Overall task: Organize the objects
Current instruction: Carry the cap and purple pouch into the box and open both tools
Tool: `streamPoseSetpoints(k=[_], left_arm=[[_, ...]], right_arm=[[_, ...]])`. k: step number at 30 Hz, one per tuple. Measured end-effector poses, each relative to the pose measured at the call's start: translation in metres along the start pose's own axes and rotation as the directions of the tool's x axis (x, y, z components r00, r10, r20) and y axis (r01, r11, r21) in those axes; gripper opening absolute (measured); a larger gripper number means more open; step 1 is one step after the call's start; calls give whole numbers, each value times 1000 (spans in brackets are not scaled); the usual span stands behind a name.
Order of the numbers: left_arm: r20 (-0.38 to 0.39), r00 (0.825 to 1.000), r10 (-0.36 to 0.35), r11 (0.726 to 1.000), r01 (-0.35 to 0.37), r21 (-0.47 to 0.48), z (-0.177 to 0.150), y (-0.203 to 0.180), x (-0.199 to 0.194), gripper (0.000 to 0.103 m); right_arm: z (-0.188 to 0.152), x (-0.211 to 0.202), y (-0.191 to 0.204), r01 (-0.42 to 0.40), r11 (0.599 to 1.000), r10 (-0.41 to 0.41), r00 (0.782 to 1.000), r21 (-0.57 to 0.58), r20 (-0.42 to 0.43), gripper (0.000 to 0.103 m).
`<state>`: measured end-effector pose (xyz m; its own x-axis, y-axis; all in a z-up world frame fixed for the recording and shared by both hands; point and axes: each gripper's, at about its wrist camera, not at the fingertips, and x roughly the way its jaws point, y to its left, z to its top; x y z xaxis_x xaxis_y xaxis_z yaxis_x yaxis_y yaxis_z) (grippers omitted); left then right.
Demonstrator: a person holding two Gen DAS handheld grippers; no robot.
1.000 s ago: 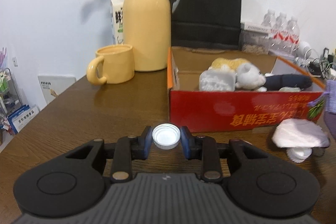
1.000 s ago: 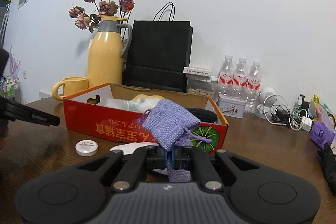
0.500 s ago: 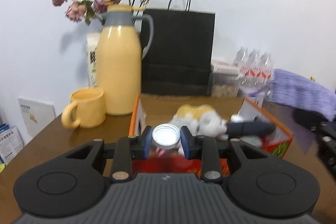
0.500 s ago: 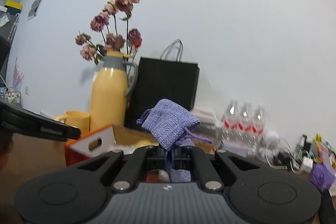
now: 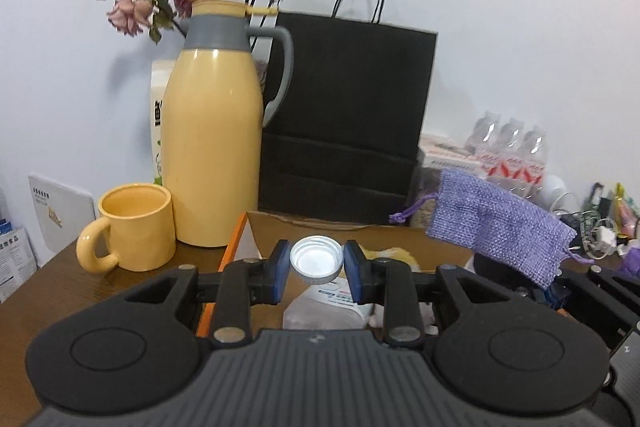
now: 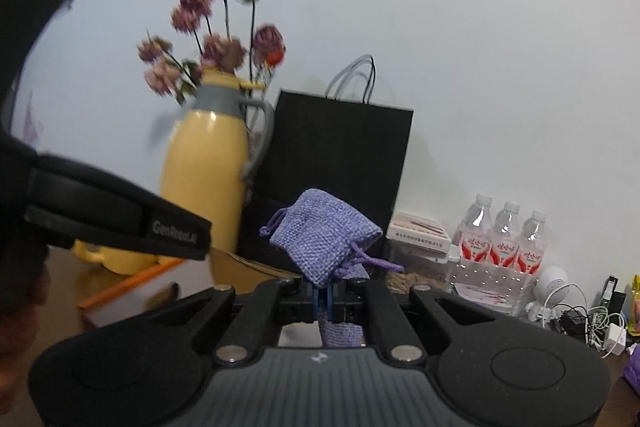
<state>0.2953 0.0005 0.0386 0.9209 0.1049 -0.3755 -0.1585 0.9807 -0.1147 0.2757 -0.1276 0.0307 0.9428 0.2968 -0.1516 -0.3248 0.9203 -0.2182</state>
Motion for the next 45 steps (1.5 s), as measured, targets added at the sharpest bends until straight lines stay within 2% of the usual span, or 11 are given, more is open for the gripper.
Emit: streamPoseSetpoints(k=[3,10,11,12,13,14,15,16,20,29,45], left_arm=[[-29,1000,5,1000,-4,23,-8,-1,13,30],[-61,998,1,998,3,62,-17,0,24,30],[-64,998,-4,998,8,66,-18,1,24,38],[-69,998,-6,998,10,63,-19,2,24,50],[-72,997,1,999,3,54,-19,4,24,82],[-67,998,15,999,-12,42,-18,5,23,97],[-44,998,41,999,-40,28,-18,7,21,103],[-33,998,45,999,-44,23,-18,8,19,103],[-34,998,49,999,-48,18,-15,8,17,103],[-32,998,49,999,-48,19,-16,6,15,103],[95,995,-12,999,8,37,-22,14,-47,103]], right_arm=[[-13,13,0,20,1000,-20,1000,-11,-24,3],[-27,28,-11,-37,998,43,991,52,-125,6],[-29,30,-12,-46,997,55,988,65,-144,9],[-30,31,-14,-64,994,77,984,83,-163,19],[-32,32,-17,-76,992,93,978,99,-187,43],[-34,32,-19,-81,990,103,974,111,-203,60],[-36,31,-20,-83,989,108,972,123,-210,95],[-37,29,-22,-84,988,110,972,132,-208,103],[-35,26,-26,-83,982,119,971,172,-207,103],[-31,25,-28,-69,983,105,971,170,-215,103],[-24,-33,-41,-82,987,105,980,138,-172,103]])
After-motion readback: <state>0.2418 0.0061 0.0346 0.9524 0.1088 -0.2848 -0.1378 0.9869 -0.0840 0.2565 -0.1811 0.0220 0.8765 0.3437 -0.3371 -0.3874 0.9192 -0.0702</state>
